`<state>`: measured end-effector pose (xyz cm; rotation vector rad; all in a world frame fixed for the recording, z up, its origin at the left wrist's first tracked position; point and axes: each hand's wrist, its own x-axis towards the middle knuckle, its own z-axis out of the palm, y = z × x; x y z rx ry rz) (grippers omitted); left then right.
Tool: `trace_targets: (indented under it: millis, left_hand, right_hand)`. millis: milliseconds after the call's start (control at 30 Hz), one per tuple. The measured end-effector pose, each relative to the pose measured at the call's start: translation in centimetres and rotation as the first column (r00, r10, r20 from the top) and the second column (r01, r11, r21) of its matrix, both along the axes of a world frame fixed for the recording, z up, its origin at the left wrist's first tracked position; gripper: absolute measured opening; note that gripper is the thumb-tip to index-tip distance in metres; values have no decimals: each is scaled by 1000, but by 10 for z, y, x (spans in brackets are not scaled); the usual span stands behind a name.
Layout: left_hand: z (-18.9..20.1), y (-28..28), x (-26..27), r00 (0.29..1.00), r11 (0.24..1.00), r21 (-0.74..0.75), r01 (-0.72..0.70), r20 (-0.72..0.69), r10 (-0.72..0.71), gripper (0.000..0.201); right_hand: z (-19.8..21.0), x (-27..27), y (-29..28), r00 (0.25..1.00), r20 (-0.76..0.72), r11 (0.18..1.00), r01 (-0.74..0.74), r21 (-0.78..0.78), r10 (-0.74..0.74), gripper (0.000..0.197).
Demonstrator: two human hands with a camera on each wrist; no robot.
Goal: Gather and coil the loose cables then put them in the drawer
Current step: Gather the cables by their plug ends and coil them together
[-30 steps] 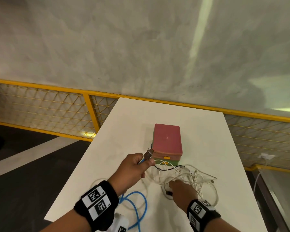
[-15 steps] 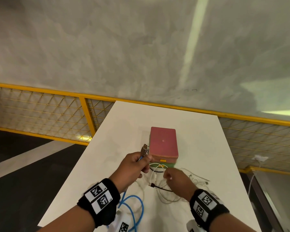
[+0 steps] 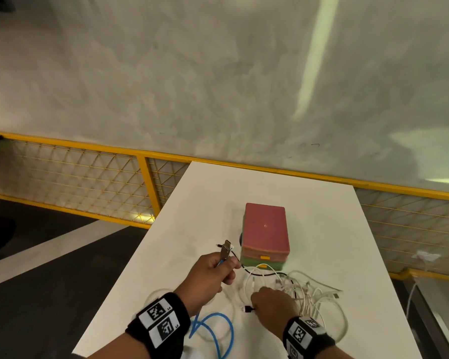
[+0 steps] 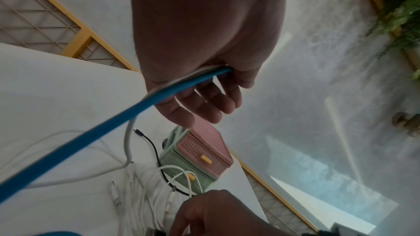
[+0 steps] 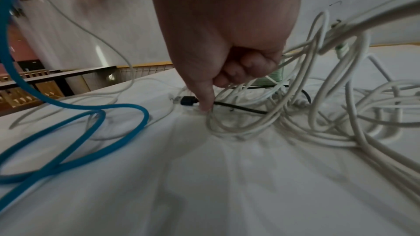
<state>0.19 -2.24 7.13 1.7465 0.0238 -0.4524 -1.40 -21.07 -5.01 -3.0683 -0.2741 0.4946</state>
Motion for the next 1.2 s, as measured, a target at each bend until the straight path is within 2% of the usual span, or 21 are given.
trace_targets:
  millis: [67,100,133,200,267,400,467,633,733,833,900,933,1000,1033,1100,1133,1200]
  left_hand:
    - [-1,1,2,1000,1000,-18,-22,2,22,25]
    - [-1,1,4,999,999,-33,-37,7,37,25]
    - [0,0,6,998,997,-51,-55,12,55,26]
    - [4,-3,9,996,992,-98,-85,14,86,26]
    - [13,-12,10,997,980,-187,-73,7,76,25]
    - [35,-36,15,999,913,-407,-43,-4,45,29]
    - [43,-48,19,999,876,-481,-32,-11,30,30]
    - [60,-61,26,997,846,-530,54,-21,-76,37]
    - [61,-61,27,986,866,-479,145,-6,-169,43]
    - [66,-61,26,991,875,-466,129,23,-134,40]
    - [68,-58,29,996,890,-451,64,78,-32,38]
    - [68,-54,32,995,896,-443,17,97,30,39]
    - [71,-49,38,988,881,-469,-60,99,120,43]
    - [72,-47,38,987,865,-497,-73,88,134,46]
    - [77,-50,33,995,825,-561,-64,33,99,49]
    - [77,-51,28,998,807,-588,-57,-12,62,50]
    - [72,-51,17,995,801,-596,-51,-102,-12,50]
  right_hand:
    - [12,3,3,997,-1,975,77,207,-79,19]
    - [22,4,5,990,8,922,128,366,-141,12]
    - [32,7,5,978,15,833,170,527,-209,13]
    - [62,13,6,931,4,591,228,774,-364,31]
    - [97,17,7,894,-5,404,208,891,-449,28]
    - [145,20,11,868,-7,210,127,969,-496,6]
    - [159,18,14,862,-15,150,105,983,-506,7]
    - [181,10,12,868,113,223,-2,975,-484,20]
    - [185,8,8,861,138,221,-31,975,-489,20]
    - [187,7,6,889,88,177,-7,984,-450,18]
    - [185,5,-1,888,-22,107,80,991,-459,16]
    - [182,4,-5,873,-137,43,177,983,-467,20]
    - [172,1,-7,804,-462,-115,454,883,-373,35]
    - [168,-1,-5,742,-603,-146,588,795,-293,44]
    - [158,-2,3,618,-774,-154,758,633,-139,57]
    - [157,-1,7,575,-816,-180,797,577,-68,58]
    - [158,4,13,520,-853,-325,815,480,44,47]
